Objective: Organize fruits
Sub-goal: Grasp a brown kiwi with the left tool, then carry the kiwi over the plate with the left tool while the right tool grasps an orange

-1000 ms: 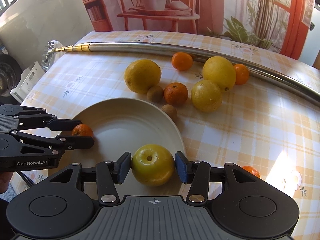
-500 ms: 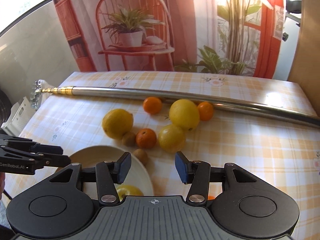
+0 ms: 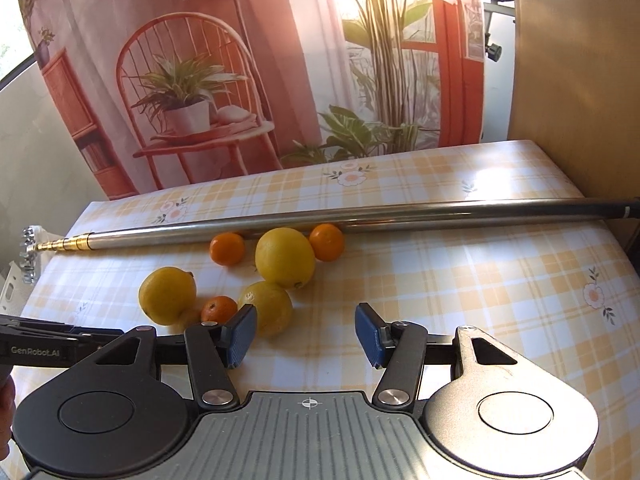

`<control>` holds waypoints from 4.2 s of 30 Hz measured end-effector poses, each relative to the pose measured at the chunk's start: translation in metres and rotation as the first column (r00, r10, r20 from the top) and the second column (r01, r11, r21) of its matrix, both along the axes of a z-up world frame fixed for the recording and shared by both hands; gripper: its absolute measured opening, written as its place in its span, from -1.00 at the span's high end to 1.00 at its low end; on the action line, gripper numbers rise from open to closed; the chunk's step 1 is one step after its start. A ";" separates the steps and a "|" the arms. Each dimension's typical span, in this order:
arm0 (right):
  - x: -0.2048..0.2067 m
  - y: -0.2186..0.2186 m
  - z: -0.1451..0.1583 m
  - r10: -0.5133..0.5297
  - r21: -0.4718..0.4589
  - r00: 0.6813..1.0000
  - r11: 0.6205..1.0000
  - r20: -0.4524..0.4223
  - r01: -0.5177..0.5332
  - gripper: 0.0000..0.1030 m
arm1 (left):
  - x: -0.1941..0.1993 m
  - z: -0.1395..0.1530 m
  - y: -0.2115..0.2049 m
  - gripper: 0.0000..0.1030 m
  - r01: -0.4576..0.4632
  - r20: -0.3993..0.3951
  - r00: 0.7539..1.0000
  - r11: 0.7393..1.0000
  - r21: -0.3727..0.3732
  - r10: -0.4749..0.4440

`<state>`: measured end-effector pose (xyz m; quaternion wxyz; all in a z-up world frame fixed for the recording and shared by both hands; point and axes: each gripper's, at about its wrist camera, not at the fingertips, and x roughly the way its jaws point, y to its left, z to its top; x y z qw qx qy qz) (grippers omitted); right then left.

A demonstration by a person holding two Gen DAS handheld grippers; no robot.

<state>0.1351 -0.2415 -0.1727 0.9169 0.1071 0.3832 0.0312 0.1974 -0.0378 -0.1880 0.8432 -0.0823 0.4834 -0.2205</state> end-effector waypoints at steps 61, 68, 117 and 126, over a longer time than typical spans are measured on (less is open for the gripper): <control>0.010 -0.013 -0.023 -0.047 0.015 0.998 0.999 -0.031 0.047 0.02 | -0.007 0.014 -0.022 0.49 0.028 0.226 0.972 0.989 0.145 -0.060; 0.011 -0.015 -0.016 -0.054 0.002 0.999 0.999 0.000 0.054 0.02 | -0.028 0.029 0.012 0.49 -0.101 0.258 0.963 0.990 0.099 0.073; 0.110 -0.048 -0.067 -0.257 0.366 0.950 0.879 -0.176 0.306 0.37 | -0.048 0.024 0.056 0.49 -0.255 0.233 0.944 0.965 0.058 0.235; 0.058 -0.048 -0.040 -0.205 0.320 0.976 0.922 -0.075 0.219 0.37 | -0.063 0.028 0.052 0.49 -0.220 0.245 0.948 0.974 0.053 0.201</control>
